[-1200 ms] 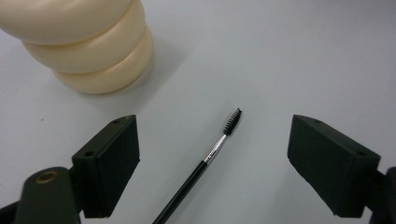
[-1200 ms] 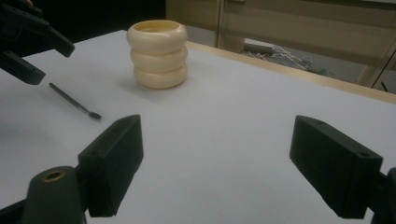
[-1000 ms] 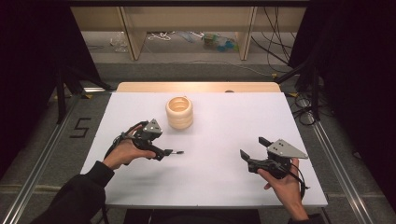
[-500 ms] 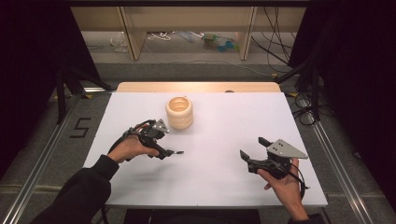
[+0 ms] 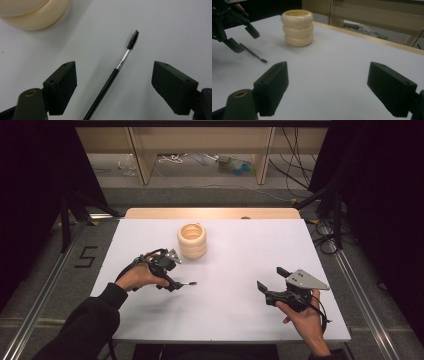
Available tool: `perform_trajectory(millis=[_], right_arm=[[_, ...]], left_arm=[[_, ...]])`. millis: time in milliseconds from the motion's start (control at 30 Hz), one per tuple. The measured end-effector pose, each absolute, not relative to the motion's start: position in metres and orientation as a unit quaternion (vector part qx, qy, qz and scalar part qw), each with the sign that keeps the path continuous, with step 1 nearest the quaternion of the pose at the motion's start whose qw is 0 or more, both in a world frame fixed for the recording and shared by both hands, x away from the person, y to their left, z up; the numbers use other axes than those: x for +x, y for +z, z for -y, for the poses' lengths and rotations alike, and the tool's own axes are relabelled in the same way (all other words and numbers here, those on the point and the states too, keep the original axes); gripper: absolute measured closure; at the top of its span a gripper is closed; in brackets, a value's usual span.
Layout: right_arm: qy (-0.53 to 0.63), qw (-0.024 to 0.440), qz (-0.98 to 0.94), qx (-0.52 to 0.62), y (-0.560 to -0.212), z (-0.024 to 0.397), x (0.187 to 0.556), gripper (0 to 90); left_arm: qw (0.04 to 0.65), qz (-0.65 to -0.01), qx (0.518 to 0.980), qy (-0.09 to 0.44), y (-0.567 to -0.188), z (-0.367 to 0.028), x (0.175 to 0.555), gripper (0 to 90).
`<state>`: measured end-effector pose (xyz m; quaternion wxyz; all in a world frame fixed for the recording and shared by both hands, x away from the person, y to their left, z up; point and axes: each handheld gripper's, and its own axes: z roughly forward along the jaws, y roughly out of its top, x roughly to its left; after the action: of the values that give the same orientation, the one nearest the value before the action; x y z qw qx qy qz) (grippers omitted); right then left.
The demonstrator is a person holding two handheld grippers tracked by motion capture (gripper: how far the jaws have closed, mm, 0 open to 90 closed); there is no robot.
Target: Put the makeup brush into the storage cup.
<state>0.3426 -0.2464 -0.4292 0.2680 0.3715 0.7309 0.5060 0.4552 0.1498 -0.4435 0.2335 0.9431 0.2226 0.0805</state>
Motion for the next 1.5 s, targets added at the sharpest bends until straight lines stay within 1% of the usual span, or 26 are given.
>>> perform_trajectory(millis=[133,200,267,367,400,467,600,767,800,933,1000,1067,1133,1167,1300,1333,1500], right_arm=[[0.5,0.269,-0.734,0.373,-0.429,0.247,0.342,18.5],[0.499,0.279,-0.733,0.367,-0.429,0.247,0.343,18.5],[0.505,0.265,-0.732,0.372,-0.429,0.246,0.342,18.5],[0.506,0.269,-0.732,0.37,-0.429,0.246,0.343,18.5],[0.5,0.277,-0.735,0.365,-0.429,0.248,0.343,18.5],[0.5,0.276,-0.735,0.365,-0.429,0.247,0.343,18.5],[0.491,0.274,-0.741,0.368,-0.427,0.248,0.342,18.5],[0.49,0.274,-0.741,0.368,-0.427,0.249,0.342,18.5],[0.492,0.275,-0.74,0.367,-0.428,0.248,0.342,18.6],[0.506,0.277,-0.732,0.362,-0.43,0.247,0.344,18.5],[0.49,0.272,-0.742,0.367,-0.427,0.248,0.341,18.5],[0.493,0.274,-0.74,0.366,-0.428,0.248,0.342,18.5],[0.506,0.277,-0.733,0.362,-0.43,0.247,0.344,18.5],[0.49,0.272,-0.742,0.367,-0.427,0.248,0.341,18.5],[0.491,0.273,-0.742,0.365,-0.428,0.248,0.342,18.5],[0.49,0.273,-0.742,0.366,-0.428,0.248,0.342,18.5],[0.49,0.273,-0.743,0.365,-0.428,0.248,0.342,18.6]], left_arm=[[0.217,-0.213,0.949,0.082,-0.441,-0.149,0.457,20.5],[0.216,-0.212,0.95,0.081,-0.439,-0.149,0.458,20.7],[0.218,-0.211,0.95,0.078,-0.439,-0.148,0.459,22.0],[0.205,-0.205,0.954,0.075,-0.442,-0.149,0.461,22.8],[0.203,-0.205,0.954,0.076,-0.443,-0.149,0.461,23.0],[0.186,-0.199,0.959,0.075,-0.443,-0.149,0.462,23.7],[0.186,-0.195,0.96,0.078,-0.44,-0.148,0.466,23.9],[0.172,-0.192,0.964,0.071,-0.444,-0.149,0.468,24.7],[0.164,-0.183,0.967,0.07,-0.445,-0.149,0.469,25.7],[0.156,-0.184,0.968,0.071,-0.447,-0.149,0.469,28.1],[0.154,-0.186,0.968,0.073,-0.447,-0.148,0.468,28.9],[0.143,-0.175,0.971,0.072,-0.447,-0.149,0.468,30.2],[0.14,-0.172,0.973,0.071,-0.449,-0.149,0.469,32.4],[0.138,-0.171,0.973,0.07,-0.449,-0.149,0.469,32.9],[0.129,-0.172,0.974,0.071,-0.451,-0.149,0.47,36.8],[0.13,-0.169,0.975,0.072,-0.451,-0.149,0.47,39.5],[0.123,-0.158,0.977,0.072,-0.453,-0.148,0.469,43.3]])
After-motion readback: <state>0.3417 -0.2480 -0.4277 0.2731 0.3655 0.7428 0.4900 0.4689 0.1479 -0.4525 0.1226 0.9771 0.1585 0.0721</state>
